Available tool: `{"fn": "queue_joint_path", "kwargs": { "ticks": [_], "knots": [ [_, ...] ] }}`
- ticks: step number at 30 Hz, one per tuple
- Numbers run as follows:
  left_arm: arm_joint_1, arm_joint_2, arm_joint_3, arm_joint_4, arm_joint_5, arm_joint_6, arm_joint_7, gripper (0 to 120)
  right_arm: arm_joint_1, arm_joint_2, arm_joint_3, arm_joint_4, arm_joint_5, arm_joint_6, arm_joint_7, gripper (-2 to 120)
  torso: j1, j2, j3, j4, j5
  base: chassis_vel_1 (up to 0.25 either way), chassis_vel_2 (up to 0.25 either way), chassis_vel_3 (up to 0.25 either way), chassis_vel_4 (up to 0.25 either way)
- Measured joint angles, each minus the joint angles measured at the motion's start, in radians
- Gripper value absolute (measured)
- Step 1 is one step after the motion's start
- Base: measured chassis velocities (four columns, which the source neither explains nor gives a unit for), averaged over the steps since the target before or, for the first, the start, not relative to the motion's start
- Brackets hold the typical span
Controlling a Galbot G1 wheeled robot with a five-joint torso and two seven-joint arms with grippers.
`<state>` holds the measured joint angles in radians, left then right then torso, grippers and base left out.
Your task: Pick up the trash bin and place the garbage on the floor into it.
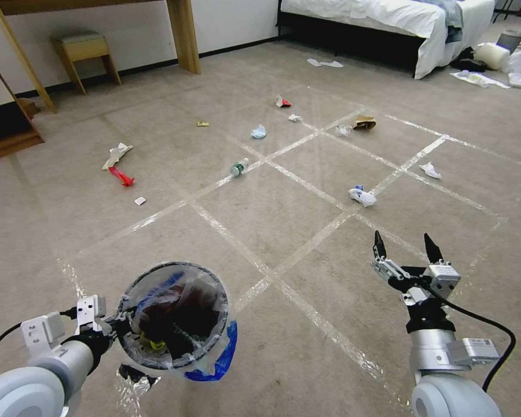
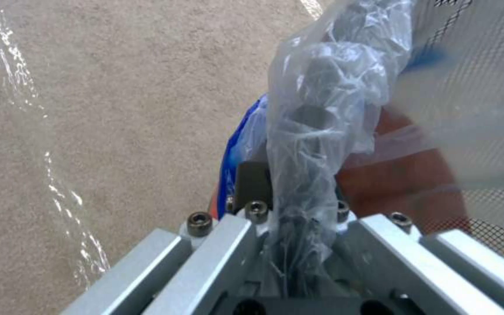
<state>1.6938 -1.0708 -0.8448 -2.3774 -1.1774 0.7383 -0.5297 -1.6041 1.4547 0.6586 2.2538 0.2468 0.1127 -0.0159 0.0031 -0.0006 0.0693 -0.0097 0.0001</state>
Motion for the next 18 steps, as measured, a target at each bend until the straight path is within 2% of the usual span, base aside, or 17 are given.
{"fn": "queue_joint_path", "kwargs": {
  "ticks": [18],
  "knots": [
    [-0.016, -0.019, 0.006, 0.018, -0.012, -0.001, -0.001, 1, 0.006, -0.004, 0.003, -0.019, 0.009, 0.043, -0.054, 100, 0.000, 0.000, 0.000, 0.0001, -0.0001, 0.000, 0.000, 0.000, 0.000]
  ]
}}
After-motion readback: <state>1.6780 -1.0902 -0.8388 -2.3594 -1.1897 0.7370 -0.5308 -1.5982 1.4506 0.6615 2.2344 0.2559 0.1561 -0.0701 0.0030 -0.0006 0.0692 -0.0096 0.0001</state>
